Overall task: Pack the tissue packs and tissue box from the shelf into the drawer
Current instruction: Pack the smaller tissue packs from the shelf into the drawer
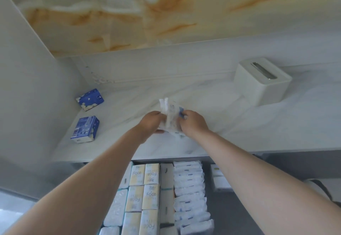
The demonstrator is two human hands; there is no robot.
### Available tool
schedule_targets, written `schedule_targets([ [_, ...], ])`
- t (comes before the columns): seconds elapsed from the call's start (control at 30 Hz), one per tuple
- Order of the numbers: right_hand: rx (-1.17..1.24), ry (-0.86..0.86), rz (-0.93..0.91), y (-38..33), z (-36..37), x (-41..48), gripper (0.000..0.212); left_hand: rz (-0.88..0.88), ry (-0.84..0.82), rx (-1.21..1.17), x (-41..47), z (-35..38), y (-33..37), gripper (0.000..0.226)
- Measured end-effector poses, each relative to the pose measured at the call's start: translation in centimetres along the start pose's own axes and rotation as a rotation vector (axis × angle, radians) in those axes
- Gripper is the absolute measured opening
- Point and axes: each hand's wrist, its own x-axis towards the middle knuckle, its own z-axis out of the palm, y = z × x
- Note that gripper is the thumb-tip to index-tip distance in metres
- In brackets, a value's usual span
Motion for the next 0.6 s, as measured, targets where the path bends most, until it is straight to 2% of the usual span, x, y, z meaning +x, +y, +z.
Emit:
schedule_targets([
  [0.13, 0.404, -0.165, 0.218, -1.6, -1.4, -1.2, 0.067, 0.123, -0.055, -0.053, -3.1, 1.6, 0.3, 0.034],
  [0.2, 0.532, -0.192, 0.299, -1.2, -2.0, -1.7, 0.076, 0.160, -0.063, -0.050, -4.4, 2.5, 0.5, 0.028],
  [0.27, 0.567, -0.181, 0.297, -0.2, -2.6, -2.4, 0.064, 0.164, -0.085, -0.049, -5.5, 3.2, 0.7, 0.020],
  [0.37, 0.572, -0.197, 0.285, 1.2, -3.8, -3.4, 0.048, 0.194, -0.098, 0.040, -6.5, 3.7, 0.3, 0.029],
  [0.47, 0.473, -0.202, 0.231, 2.3, -4.6, -4.4, 0.034, 0.283, 0.011, 0.223, -7.0, 3.7, -0.4, 0.037],
  [0.53, 0.428, -0.233, 0.165, 2.6, -5.3, -5.4, 0.029, 0.346, 0.102, 0.346, -7.4, 3.2, -1.0, 0.055],
  [0.6, 0.360, -0.292, 0.079, 2.6, -6.0, -6.5, 0.033, 0.348, 0.104, 0.291, -8.4, 2.5, -1.2, 0.085],
])
